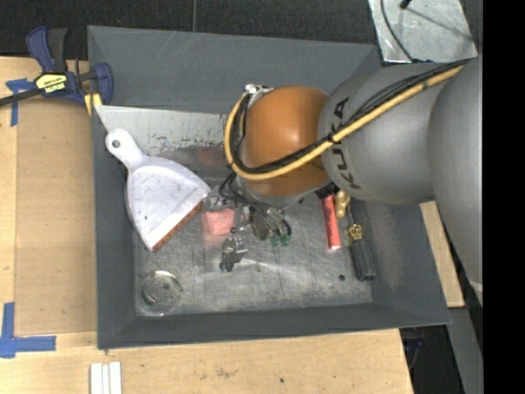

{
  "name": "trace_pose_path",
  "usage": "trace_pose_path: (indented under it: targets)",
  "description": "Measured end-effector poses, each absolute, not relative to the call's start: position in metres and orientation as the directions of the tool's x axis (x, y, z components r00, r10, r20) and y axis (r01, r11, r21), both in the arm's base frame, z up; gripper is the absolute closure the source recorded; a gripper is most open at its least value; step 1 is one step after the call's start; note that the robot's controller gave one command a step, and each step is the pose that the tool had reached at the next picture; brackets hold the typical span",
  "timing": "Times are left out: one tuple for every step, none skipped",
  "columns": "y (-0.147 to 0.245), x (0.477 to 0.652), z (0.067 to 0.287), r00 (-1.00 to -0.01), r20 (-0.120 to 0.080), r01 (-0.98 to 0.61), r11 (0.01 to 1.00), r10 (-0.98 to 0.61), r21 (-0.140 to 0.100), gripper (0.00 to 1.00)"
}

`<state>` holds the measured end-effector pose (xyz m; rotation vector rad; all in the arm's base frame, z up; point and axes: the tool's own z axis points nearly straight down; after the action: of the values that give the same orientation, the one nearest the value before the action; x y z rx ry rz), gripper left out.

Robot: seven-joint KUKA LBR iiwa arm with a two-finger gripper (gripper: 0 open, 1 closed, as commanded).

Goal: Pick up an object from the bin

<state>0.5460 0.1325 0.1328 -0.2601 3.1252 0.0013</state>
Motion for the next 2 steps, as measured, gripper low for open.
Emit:
trace_pose_path:
  targets:
    - [0.139,0.582,0.090,-0.982,-0.007,-0.191,0.982,-0.191,0.000,0.00]
    - [0.073,0.568,0.077,-0.952,-0.023,-0.304,0.953,-0.304,-0.002,1.00]
